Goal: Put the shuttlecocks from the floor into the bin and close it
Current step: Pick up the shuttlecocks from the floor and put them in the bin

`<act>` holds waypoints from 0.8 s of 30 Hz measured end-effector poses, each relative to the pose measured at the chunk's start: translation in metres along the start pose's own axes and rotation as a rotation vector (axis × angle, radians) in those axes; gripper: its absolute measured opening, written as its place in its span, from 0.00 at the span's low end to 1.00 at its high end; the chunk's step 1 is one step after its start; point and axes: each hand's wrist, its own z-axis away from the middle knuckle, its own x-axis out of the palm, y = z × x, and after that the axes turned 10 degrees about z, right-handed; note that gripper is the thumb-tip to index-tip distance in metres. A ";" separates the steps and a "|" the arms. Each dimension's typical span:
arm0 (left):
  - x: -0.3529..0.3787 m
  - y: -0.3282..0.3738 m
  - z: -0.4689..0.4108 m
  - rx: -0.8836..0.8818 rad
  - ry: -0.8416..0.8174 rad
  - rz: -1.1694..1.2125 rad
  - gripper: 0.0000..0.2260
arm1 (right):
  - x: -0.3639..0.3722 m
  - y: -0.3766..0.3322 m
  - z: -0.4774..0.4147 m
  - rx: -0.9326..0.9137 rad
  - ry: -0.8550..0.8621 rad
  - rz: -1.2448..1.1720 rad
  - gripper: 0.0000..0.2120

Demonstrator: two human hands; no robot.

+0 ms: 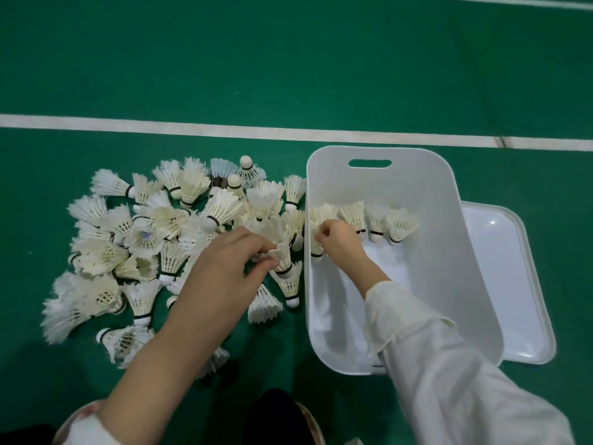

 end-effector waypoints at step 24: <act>0.005 0.039 -0.018 0.194 -0.014 0.151 0.10 | -0.119 -0.019 0.134 -0.487 0.102 -0.018 0.03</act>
